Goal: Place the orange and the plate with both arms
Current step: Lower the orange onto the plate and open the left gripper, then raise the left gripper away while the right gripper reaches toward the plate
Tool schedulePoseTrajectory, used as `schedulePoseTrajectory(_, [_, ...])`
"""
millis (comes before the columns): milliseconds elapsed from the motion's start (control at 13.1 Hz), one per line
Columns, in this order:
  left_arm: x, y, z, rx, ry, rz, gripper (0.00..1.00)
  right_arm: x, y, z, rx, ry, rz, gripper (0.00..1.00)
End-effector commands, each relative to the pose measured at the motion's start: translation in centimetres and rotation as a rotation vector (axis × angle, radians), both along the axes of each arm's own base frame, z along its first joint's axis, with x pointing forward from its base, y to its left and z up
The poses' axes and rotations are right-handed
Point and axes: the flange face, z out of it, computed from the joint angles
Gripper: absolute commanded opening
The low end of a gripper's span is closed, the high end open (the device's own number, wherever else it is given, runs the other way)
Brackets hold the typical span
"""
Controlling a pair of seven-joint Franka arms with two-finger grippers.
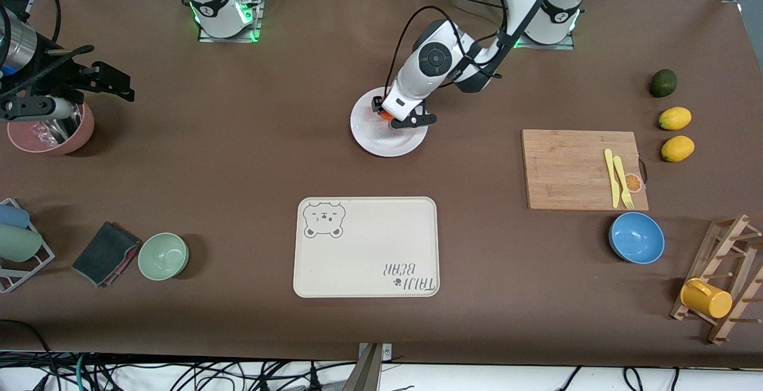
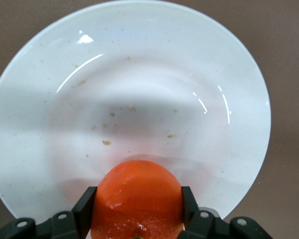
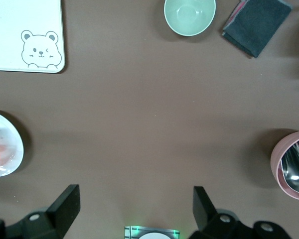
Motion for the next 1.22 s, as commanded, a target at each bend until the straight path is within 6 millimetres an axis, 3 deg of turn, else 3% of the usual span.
schedulePoseTrajectory(0, [0.0, 0.0, -0.7, 0.017, 0.005, 0.004, 0.40, 0.1, 0.0, 0.4, 0.012, 0.001, -0.013, 1.00])
schedulePoseTrajectory(152, [1.0, 0.3, -0.4, 0.011, -0.008, 0.008, 0.45, 0.1, 0.0, 0.4, 0.012, 0.001, -0.013, 1.00])
schedulePoseTrajectory(380, [1.5, 0.6, -0.4, 0.013, -0.013, 0.018, 0.81, 0.1, 0.0, 0.4, 0.012, 0.002, -0.013, 1.00])
schedulePoseTrajectory(457, [1.9, 1.0, -0.2, 0.014, -0.019, 0.027, 1.00, 0.1, 0.0, 0.4, 0.012, 0.002, -0.013, 1.00])
schedulePoseTrajectory(685, [3.3, 1.2, 1.5, -0.002, -0.046, 0.047, 1.00, 0.1, 0.0, 0.4, 0.012, 0.002, -0.013, 1.00])
schedulePoseTrajectory(837, [6.4, 4.2, 6.7, -0.010, -0.084, 0.099, 1.00, 0.1, 0.0, 0.4, 0.012, 0.002, -0.013, 1.00])
schedulePoseTrajectory(989, [9.1, 8.8, 13.0, 0.013, -0.088, 0.145, 1.00, 0.1, 0.0, 0.4, 0.012, 0.002, -0.013, 1.00])
schedulePoseTrajectory(1141, [10.9, 13.1, 18.0, 0.013, -0.135, 0.179, 1.00, 0.1, 0.0, 0.5, 0.012, 0.001, -0.011, 1.00])
